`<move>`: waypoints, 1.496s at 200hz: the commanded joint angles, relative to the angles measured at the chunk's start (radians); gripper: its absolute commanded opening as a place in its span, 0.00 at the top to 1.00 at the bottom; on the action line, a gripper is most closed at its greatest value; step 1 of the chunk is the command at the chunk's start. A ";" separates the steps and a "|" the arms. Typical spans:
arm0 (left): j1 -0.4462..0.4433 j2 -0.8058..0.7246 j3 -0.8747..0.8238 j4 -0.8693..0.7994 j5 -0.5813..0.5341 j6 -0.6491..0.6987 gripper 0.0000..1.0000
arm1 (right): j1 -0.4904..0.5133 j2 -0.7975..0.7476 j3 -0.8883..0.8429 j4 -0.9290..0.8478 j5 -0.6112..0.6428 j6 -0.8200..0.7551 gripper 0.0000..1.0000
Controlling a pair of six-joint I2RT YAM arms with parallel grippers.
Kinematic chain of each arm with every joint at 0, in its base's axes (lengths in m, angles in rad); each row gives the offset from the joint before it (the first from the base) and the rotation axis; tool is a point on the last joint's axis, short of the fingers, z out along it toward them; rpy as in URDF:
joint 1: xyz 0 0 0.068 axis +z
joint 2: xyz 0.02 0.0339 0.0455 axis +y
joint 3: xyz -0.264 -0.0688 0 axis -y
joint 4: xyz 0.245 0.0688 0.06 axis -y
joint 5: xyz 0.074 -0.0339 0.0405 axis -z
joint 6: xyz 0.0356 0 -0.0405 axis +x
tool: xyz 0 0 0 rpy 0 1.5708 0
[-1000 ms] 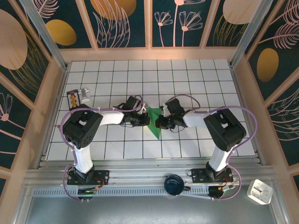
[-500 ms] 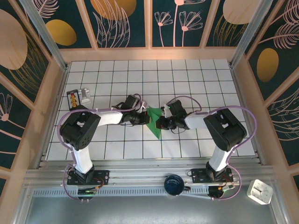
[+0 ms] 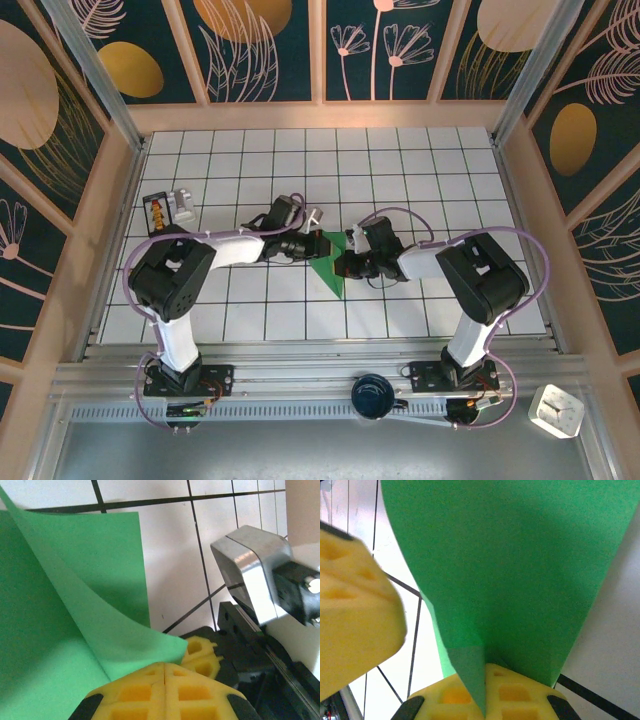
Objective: Fold a paper plane with a square sheet of paper (pick it up from the middle)
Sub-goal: Fourth fold the wing at the center of the table.
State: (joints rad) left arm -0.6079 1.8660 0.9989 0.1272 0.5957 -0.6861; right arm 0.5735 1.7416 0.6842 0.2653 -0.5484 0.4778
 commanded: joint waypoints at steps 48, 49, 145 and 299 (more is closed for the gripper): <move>-0.004 0.094 0.077 0.029 0.012 -0.015 1.00 | -0.008 -0.021 -0.032 -0.012 0.008 -0.004 0.91; -0.003 0.095 0.078 0.028 0.011 -0.014 1.00 | -0.008 -0.021 -0.032 -0.013 0.008 -0.004 0.91; 0.008 0.145 0.087 -0.006 -0.041 0.014 1.00 | -0.009 -0.048 -0.032 -0.025 0.007 0.003 0.82; 0.010 0.175 0.061 -0.024 -0.071 0.046 1.00 | -0.001 -0.110 -0.064 -0.029 0.021 0.027 0.80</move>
State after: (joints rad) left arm -0.6067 2.0113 1.0664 0.1299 0.5564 -0.6689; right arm 0.5716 1.6775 0.6319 0.2699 -0.5442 0.4999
